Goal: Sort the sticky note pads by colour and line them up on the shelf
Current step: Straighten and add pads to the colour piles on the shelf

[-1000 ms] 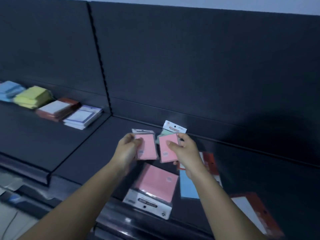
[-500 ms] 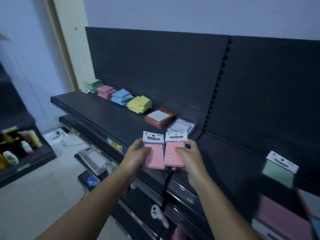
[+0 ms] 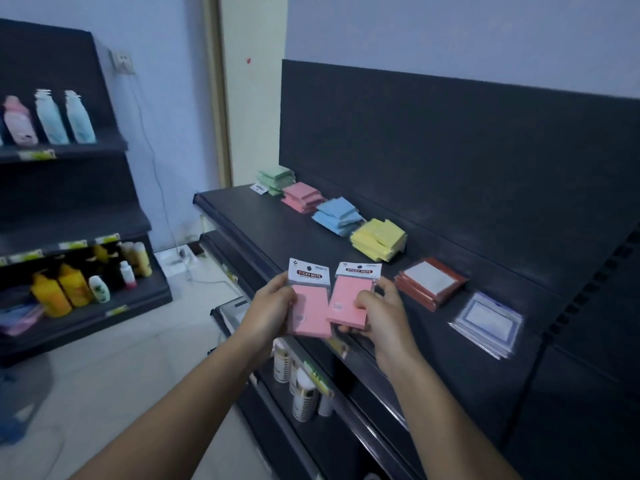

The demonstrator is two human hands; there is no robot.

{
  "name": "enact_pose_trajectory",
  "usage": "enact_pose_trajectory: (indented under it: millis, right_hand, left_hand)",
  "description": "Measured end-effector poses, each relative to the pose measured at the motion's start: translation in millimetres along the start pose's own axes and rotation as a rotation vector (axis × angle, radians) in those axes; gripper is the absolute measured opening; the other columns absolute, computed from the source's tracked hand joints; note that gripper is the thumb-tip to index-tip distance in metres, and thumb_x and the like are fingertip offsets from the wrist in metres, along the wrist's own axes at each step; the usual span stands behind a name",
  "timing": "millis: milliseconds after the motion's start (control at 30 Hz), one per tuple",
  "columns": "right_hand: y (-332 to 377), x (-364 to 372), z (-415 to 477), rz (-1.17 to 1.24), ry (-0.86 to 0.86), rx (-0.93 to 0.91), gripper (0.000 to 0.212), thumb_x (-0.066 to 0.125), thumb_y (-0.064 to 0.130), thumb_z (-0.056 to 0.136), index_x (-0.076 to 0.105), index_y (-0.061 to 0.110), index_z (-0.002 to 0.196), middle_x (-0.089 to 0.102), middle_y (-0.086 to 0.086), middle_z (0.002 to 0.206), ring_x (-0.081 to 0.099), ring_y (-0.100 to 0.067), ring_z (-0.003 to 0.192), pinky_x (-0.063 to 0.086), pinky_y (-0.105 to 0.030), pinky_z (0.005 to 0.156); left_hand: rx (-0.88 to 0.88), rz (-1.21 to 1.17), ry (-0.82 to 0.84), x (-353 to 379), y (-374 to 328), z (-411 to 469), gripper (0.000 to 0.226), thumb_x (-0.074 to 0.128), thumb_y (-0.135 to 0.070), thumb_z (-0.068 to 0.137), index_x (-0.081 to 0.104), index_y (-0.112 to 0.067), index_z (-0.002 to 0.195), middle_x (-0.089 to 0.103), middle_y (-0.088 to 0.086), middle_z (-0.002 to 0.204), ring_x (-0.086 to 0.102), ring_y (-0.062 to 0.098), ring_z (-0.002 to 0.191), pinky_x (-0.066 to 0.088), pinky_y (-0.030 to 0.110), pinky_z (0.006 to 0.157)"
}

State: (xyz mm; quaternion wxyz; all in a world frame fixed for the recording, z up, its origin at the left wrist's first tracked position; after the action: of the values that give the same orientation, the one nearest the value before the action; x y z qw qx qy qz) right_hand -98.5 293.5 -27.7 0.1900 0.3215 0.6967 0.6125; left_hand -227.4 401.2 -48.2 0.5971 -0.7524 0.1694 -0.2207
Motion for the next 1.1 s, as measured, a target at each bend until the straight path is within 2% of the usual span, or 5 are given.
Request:
enact_pose_trajectory:
  millis: [400,633,867,1000,1100]
  right_hand:
    - [25,91,188,0.04,0.057,-0.043,0.048,0.044,-0.008,0.087,0.04,0.03,0.116,0.069,0.002,0.096,0.07,-0.011,0.065,0.053,-0.026,0.046]
    - [25,119,263,0.03,0.035,-0.031,0.063,0.043,-0.009,0.087,0.03,0.026,0.139,0.067,0.005,0.095,0.069,-0.012,0.069,0.055,-0.026,0.051]
    - [31,141,339,-0.044,-0.102,-0.09,0.053,0.041,-0.008,0.087,0.036,0.031,0.124,0.065,-0.001,0.109,0.068,-0.02,0.089,0.058,-0.029,0.056]
    - [34,148,382,-0.034,-0.198,-0.105,0.054,0.04,-0.009,0.086,0.041,0.027,0.126,0.064,0.006,0.103,0.066,-0.013,0.088,0.057,-0.028,0.058]
    - [32,149,410,-0.022,-0.307,-0.084,0.053,0.042,-0.008,0.084,0.044,0.027,0.124,0.066,0.002,0.104,0.066,-0.017,0.091,0.059,-0.035,0.065]
  left_hand:
    - [0.043,0.087,-0.067,-56,-59,189,0.04,0.033,0.003,0.09,0.057,-0.029,0.097,0.071,-0.01,0.079,0.066,0.004,0.057,0.053,0.024,0.047]
    - [0.074,0.089,-0.08,-69,-75,273,0.037,0.036,0.003,0.093,0.055,-0.029,0.1,0.066,-0.005,0.091,0.064,0.009,0.068,0.053,0.021,0.05]
    - [0.171,0.152,-0.003,-72,-101,381,0.038,0.036,0.005,0.092,0.054,-0.027,0.103,0.065,-0.008,0.092,0.062,0.008,0.075,0.053,0.023,0.064]
    - [0.177,0.244,0.059,-62,-107,444,0.029,0.041,0.0,0.094,0.045,-0.024,0.109,0.06,0.006,0.108,0.06,0.023,0.095,0.05,0.04,0.09]
    - [0.204,0.333,0.129,-48,-111,481,0.025,0.047,-0.002,0.093,0.049,-0.012,0.116,0.059,0.007,0.095,0.058,0.02,0.078,0.052,0.03,0.075]
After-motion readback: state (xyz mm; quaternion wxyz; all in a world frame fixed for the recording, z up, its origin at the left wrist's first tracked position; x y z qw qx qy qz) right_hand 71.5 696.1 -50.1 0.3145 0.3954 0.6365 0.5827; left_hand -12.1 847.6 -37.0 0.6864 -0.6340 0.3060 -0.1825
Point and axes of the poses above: each hand's wrist, its own z-axis towards the middle knuckle, its own x-axis out of the palm, y = z × x, the point moved 9 cm from there along z, towards the middle knuckle
